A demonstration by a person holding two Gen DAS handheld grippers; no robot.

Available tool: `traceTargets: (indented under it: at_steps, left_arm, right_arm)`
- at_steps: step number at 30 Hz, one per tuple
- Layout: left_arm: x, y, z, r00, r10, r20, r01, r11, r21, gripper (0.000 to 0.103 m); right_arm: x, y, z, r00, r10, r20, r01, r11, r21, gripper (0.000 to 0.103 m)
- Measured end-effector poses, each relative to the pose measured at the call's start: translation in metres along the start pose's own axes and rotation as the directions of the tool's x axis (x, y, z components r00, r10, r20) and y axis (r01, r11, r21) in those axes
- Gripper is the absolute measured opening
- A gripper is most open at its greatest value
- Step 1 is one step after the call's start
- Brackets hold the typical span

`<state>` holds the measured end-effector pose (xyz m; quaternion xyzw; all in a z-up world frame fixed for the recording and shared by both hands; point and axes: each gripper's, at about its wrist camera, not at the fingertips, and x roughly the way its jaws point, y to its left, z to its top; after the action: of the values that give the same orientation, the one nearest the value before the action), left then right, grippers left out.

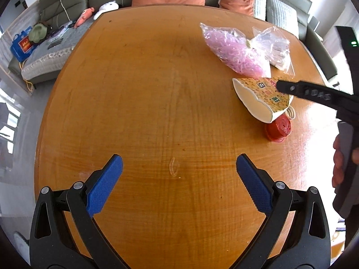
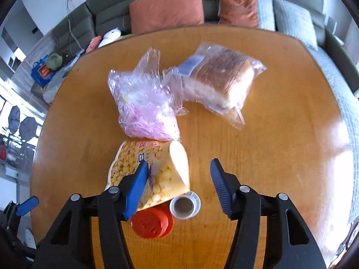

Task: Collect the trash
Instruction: 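Move both open tools back over the table toward the remaining items, then grasp the yellow printed paper cup with the right tool while the left tool grasps the red lid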

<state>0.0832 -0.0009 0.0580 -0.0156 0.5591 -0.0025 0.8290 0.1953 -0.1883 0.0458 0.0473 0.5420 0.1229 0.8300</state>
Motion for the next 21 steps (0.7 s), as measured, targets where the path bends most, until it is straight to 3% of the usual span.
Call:
traceTargets:
  at_steps: [1,2,5,8,14,21]
  left_arm:
    - [0.001,-0.003,0.000,1.000,0.003,-0.003,-0.003,1.000,0.000,0.098]
    - [0.001,-0.006,0.001,1.000,0.007,-0.007,-0.007,1.000,0.001,0.098]
    - [0.003,-0.013,0.002,1.000,0.008,-0.017,-0.007,1.000,0.012,0.098]
    - [0.004,-0.027,0.001,1.000,0.002,-0.023,-0.001,0.999,0.040,0.098]
    - [0.010,-0.065,0.005,0.996,-0.088,-0.030,0.090,0.991,0.098,0.098]
    - [0.024,-0.113,0.013,0.988,-0.150,-0.042,0.155,0.976,0.154,0.097]
  right_arm:
    - [0.002,0.001,0.000,1.000,0.011,0.000,-0.011,1.000,-0.008,0.051]
    - [0.003,0.002,-0.001,0.999,0.033,0.001,-0.033,0.999,-0.021,0.034]
    - [-0.002,0.008,-0.001,0.998,0.066,0.023,-0.065,0.996,-0.058,0.028]
    - [-0.015,0.009,-0.003,0.994,0.095,0.050,-0.091,0.993,-0.074,0.027]
    - [-0.048,-0.014,-0.005,0.985,0.126,0.116,-0.123,0.992,-0.027,0.027]
    - [-0.073,-0.052,-0.010,0.982,0.069,0.173,-0.075,0.997,0.028,0.027]
